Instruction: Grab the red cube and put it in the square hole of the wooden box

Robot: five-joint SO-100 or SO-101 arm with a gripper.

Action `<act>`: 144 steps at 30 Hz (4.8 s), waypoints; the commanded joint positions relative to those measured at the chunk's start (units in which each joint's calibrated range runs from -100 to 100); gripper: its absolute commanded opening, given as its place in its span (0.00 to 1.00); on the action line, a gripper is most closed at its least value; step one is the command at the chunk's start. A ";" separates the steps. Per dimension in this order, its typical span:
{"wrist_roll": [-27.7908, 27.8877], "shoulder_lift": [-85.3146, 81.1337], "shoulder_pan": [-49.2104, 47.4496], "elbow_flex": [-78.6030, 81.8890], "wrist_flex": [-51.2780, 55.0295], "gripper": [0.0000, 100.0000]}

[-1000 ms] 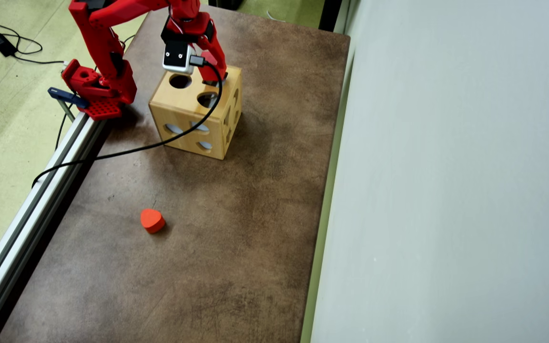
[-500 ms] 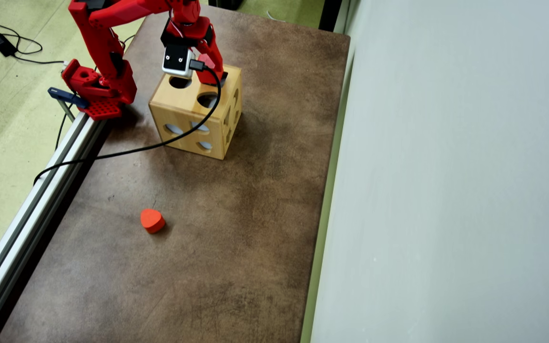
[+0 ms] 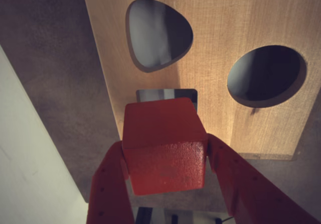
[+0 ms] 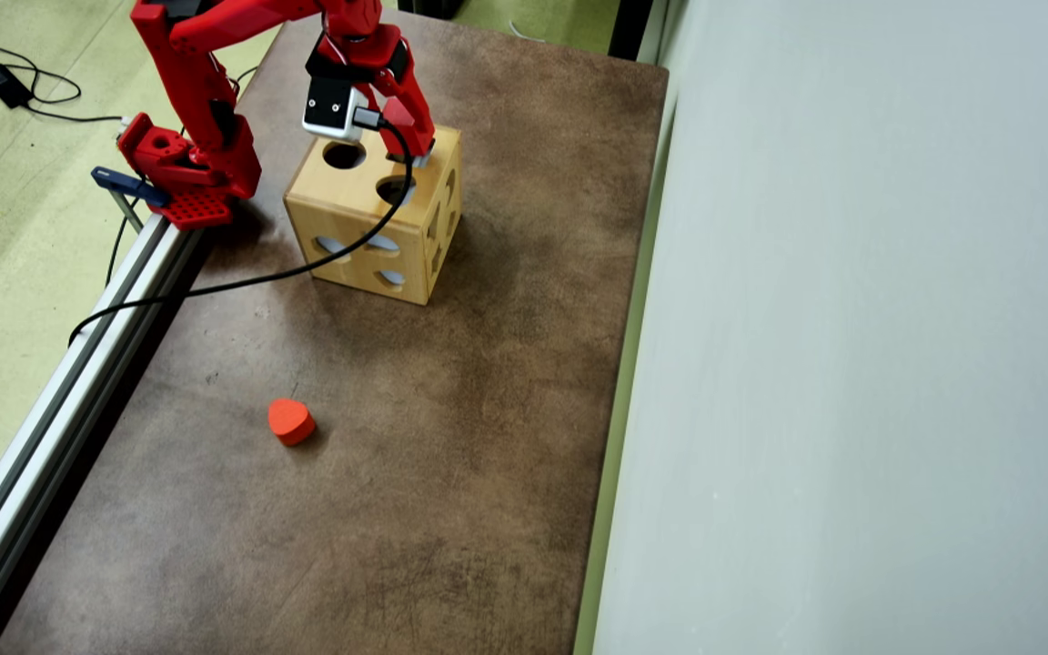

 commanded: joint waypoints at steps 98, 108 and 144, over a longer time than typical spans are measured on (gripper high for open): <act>0.63 -82.94 2.66 11.18 0.49 0.41; 0.68 -90.75 16.92 18.97 0.33 0.41; 6.79 -91.60 16.18 34.80 0.73 0.01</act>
